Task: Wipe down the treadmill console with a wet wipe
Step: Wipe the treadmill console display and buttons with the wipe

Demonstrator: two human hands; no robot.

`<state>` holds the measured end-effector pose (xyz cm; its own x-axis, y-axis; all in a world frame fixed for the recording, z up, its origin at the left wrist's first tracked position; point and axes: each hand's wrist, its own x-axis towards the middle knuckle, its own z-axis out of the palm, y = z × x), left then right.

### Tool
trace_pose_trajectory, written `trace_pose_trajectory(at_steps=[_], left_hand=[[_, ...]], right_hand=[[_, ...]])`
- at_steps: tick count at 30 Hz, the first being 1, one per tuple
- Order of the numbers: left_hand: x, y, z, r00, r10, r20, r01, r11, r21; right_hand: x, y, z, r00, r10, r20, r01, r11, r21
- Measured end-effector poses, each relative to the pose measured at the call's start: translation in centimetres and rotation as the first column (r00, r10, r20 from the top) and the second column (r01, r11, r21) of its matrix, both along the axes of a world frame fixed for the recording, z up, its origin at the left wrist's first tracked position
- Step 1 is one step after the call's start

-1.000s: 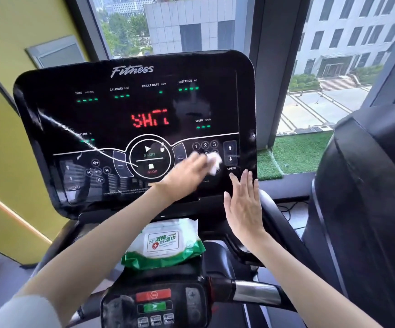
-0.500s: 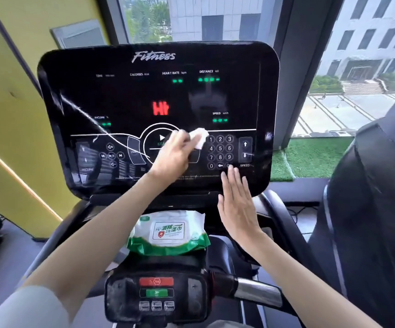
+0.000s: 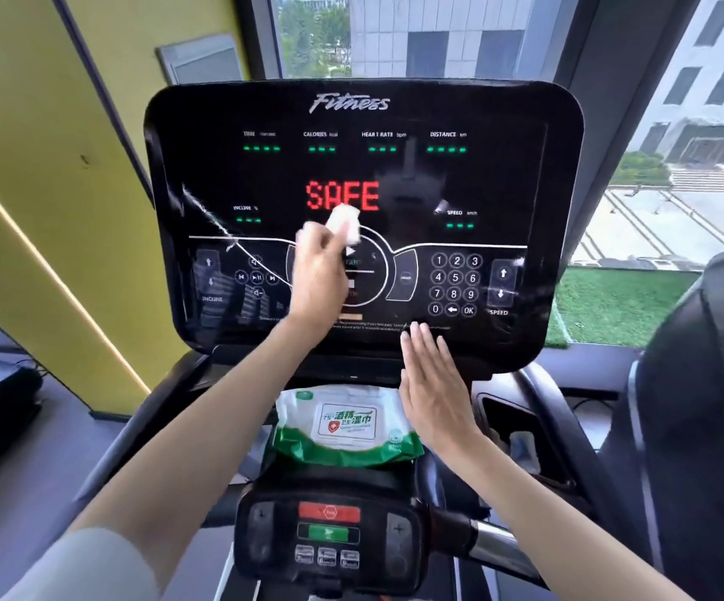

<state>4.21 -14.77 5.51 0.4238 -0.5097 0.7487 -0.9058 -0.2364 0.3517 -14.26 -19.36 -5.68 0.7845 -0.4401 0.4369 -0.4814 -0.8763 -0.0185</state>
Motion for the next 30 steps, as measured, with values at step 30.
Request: trace_pose_trajectory(at_steps=[30], left_hand=[[3.3, 0.5, -1.3, 0.986, -0.129, 0.110, 0.130, 0.992, 0.000]], right_hand=[[-0.1, -0.5, -1.0, 0.999, 0.021, -0.032, -0.026, 0.987, -0.159]])
